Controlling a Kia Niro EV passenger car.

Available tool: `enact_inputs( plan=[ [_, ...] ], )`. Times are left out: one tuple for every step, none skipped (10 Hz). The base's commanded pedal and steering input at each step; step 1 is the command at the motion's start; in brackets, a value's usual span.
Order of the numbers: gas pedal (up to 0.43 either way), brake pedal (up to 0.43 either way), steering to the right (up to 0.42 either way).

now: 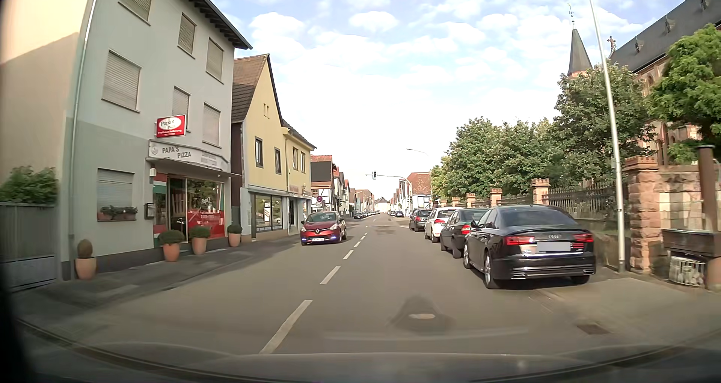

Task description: Follow the waypoints while adhering to traffic rules and regulations

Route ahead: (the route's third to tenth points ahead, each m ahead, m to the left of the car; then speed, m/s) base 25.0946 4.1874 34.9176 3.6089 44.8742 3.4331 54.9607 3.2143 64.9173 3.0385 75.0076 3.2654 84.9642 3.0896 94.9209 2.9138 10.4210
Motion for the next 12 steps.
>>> enact_inputs(
  plan=[
    [0.039,0.018,-0.002],
    [0.039,0.018,-0.002],
    [0.047,0.018,-0.002],
    [0.047,0.018,-0.002],
    [0.047,0.018,-0.002],
    [0.047,0.018,-0.002],
    [0.047,0.018,-0.002],
    [0.047,0.018,-0.002],
    [0.047,0.018,-0.001],
    [0.047,0.018,0.001],
    [0.047,0.018,0.001],
    [0.059,0.018,0.001]
  ],
)
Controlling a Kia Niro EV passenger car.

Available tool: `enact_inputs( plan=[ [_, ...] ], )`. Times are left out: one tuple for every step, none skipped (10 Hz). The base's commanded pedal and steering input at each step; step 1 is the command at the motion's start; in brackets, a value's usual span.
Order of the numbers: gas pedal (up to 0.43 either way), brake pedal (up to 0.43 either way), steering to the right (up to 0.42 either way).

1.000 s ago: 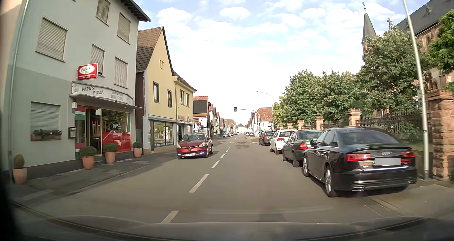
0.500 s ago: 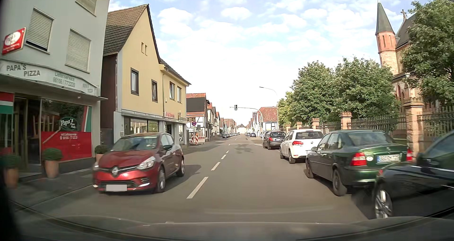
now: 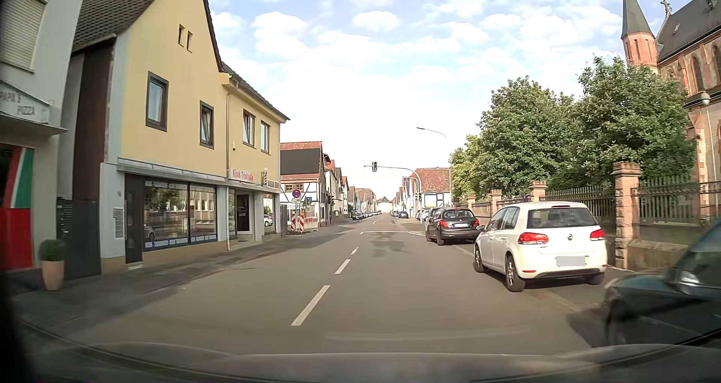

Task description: Follow the waypoints while adhering to traffic rules and regulations

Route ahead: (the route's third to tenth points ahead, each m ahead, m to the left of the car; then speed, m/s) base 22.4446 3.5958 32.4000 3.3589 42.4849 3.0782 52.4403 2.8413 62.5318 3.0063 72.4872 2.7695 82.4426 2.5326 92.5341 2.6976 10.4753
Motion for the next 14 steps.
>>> enact_inputs(
  plan=[
    [0.059,0.018,0.001],
    [0.067,0.018,0.001],
    [0.067,0.018,0.001],
    [0.067,0.018,0.001],
    [0.067,0.018,0.001],
    [0.067,0.018,0.001],
    [0.067,0.018,0.001],
    [0.067,0.018,0.001],
    [0.067,0.018,0.001],
    [0.067,0.018,0.001],
    [0.067,0.018,0.000],
    [0.067,0.018,0.000],
    [0.067,0.018,0.000],
    [0.067,0.018,0.000]
  ],
)
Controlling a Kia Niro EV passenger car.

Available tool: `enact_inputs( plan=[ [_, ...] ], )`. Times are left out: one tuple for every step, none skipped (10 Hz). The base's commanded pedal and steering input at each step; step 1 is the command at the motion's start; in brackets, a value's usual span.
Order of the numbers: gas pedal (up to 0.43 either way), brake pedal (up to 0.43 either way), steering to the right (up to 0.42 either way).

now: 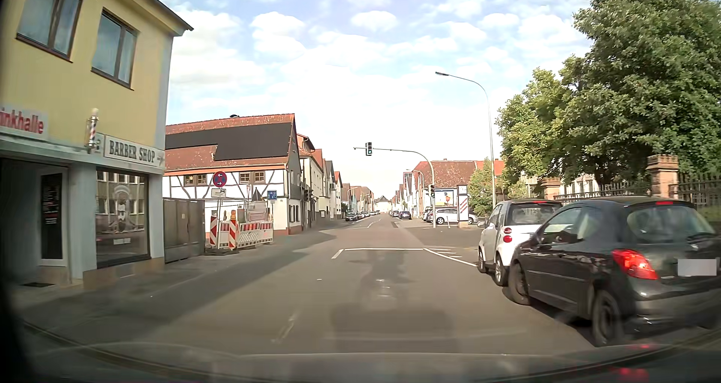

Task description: Follow the waypoints while adhering to traffic rules and regulations

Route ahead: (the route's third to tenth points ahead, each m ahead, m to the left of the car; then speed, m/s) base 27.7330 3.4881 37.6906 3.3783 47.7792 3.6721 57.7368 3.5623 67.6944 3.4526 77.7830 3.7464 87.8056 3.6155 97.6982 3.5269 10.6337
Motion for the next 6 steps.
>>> enact_inputs(
  plan=[
    [0.067,0.018,0.000],
    [0.067,0.018,0.000],
    [0.067,0.018,0.000],
    [0.067,0.012,0.000],
    [0.067,0.012,0.000],
    [0.067,0.018,0.000]
  ],
)
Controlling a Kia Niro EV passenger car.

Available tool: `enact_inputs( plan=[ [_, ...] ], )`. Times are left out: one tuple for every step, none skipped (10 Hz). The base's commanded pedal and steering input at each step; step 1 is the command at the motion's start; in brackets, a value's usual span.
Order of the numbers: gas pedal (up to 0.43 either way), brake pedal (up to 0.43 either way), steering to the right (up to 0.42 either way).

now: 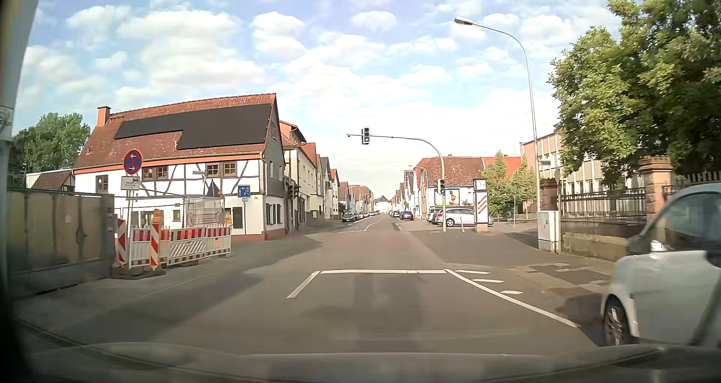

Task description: Follow the waypoints while adhering to traffic rules and regulations

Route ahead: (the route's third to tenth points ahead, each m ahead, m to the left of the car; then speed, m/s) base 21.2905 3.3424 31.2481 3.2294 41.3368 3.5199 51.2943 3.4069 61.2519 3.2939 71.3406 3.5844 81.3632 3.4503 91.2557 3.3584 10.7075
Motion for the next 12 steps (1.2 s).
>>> enact_inputs(
  plan=[
    [0.067,0.018,0.000],
    [0.067,0.012,0.000],
    [0.067,0.018,0.000],
    [0.067,0.018,-0.002],
    [0.067,0.018,-0.002],
    [0.067,0.018,-0.002],
    [0.067,0.018,-0.001],
    [0.067,0.018,-0.001],
    [0.067,0.018,-0.001],
    [0.047,0.018,-0.001],
    [0.067,0.018,-0.001],
    [0.067,0.018,0.000]
  ],
)
